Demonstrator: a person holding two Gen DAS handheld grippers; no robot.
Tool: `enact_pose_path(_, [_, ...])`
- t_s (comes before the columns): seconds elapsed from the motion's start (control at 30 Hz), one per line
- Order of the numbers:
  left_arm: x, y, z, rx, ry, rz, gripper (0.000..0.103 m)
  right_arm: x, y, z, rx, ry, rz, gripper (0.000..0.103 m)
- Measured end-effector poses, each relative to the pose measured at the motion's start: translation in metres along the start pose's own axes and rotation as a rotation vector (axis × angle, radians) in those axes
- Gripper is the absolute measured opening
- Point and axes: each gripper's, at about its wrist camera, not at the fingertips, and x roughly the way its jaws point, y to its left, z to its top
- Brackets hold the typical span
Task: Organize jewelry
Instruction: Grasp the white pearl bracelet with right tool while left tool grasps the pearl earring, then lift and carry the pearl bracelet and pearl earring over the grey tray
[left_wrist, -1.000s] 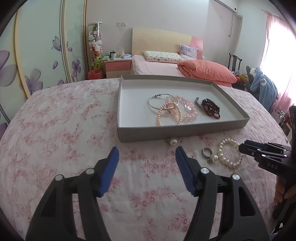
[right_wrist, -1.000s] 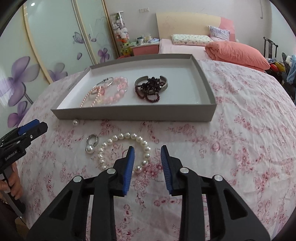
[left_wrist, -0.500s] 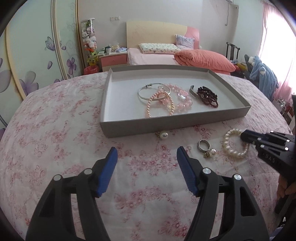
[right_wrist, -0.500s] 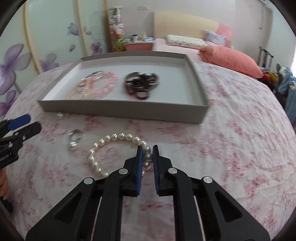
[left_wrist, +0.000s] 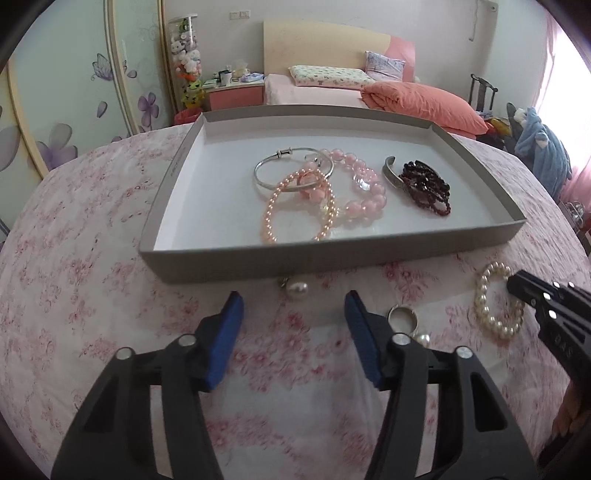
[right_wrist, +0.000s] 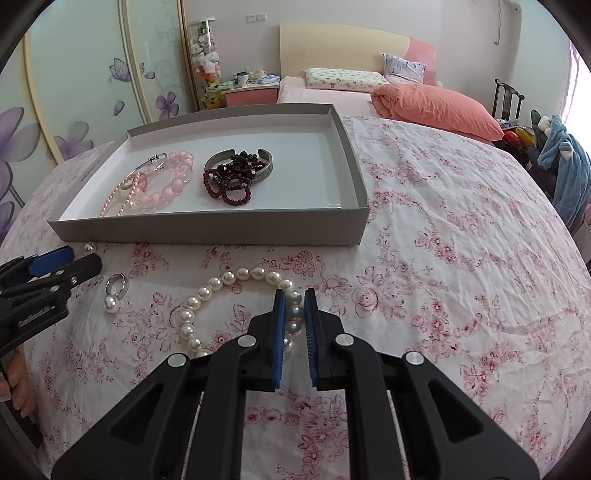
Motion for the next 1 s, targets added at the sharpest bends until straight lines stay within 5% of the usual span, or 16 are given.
enact_pose_path(0.3, [0.003,0.001,0.007,-0.048,-0.012,0.054,0.016,0.001,0.003,0.000,0.007,0.000,0.008,0.012])
enact_pose_path(1.0, [-0.022,0.040,-0.025,0.004,-0.014,-0.019,0.021,0.001,0.001,0.000,0.012,0.000,0.015,0.012])
